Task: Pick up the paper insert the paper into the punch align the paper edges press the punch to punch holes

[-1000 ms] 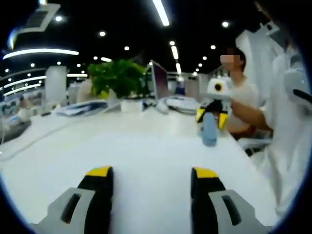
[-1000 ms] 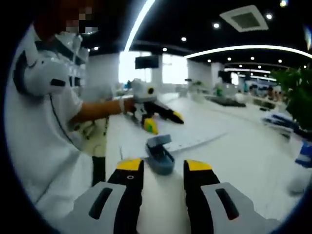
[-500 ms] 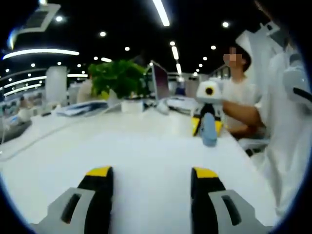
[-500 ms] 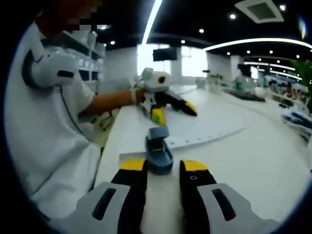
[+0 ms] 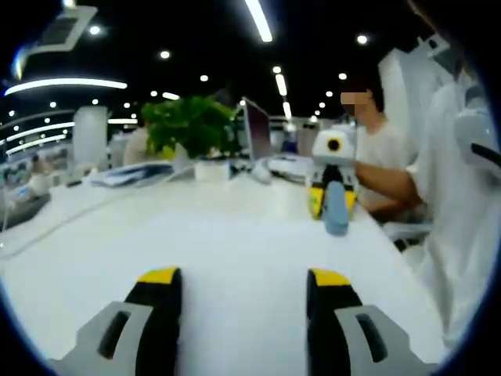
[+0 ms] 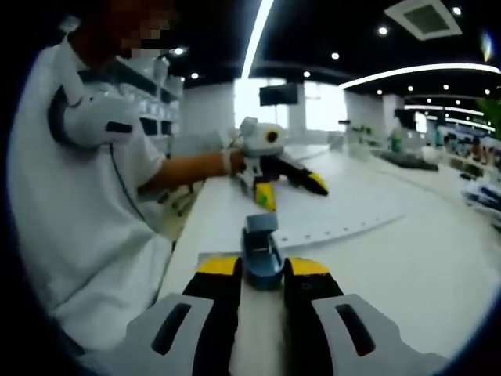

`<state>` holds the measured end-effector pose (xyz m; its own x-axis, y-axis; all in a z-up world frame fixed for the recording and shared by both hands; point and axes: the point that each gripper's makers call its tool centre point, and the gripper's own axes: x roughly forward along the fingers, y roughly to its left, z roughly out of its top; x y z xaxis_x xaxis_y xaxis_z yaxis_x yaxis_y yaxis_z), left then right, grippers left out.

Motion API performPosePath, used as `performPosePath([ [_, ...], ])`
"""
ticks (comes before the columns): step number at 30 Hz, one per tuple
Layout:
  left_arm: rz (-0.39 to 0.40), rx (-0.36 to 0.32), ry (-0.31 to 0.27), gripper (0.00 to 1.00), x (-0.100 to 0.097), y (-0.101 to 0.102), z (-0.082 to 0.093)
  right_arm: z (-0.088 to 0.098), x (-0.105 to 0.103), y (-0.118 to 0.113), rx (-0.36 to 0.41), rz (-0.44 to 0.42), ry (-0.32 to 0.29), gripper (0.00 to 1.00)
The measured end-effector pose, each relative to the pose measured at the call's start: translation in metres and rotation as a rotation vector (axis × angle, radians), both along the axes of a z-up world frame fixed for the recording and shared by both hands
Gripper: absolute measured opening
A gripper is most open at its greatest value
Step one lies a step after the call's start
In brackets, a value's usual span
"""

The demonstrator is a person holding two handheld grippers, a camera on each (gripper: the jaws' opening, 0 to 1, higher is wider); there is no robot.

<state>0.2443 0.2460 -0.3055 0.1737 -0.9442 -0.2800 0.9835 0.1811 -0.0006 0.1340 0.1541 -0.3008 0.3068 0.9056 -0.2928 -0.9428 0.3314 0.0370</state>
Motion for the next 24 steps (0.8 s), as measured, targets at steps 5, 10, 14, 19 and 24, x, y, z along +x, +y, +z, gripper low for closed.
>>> performPosePath([
  [5,0.003,0.000,0.000,0.64,0.000,0.000,0.000,-0.003,0.001,0.002,-0.010,0.012,0.009,0.23],
  [10,0.011,0.000,-0.001,0.62,0.000,-0.001,0.000,-0.003,0.000,0.001,-0.006,0.021,0.009,0.23],
  [14,0.013,0.000,-0.001,0.62,-0.006,-0.003,0.000,-0.003,-0.001,0.000,0.003,0.023,0.021,0.23],
  [19,0.013,0.003,-0.001,0.62,-0.007,-0.003,-0.001,-0.003,-0.006,0.001,0.006,0.040,0.032,0.23],
  [24,0.013,0.004,-0.001,0.62,-0.008,-0.003,-0.001,-0.003,-0.012,0.004,0.007,0.059,0.037,0.23],
])
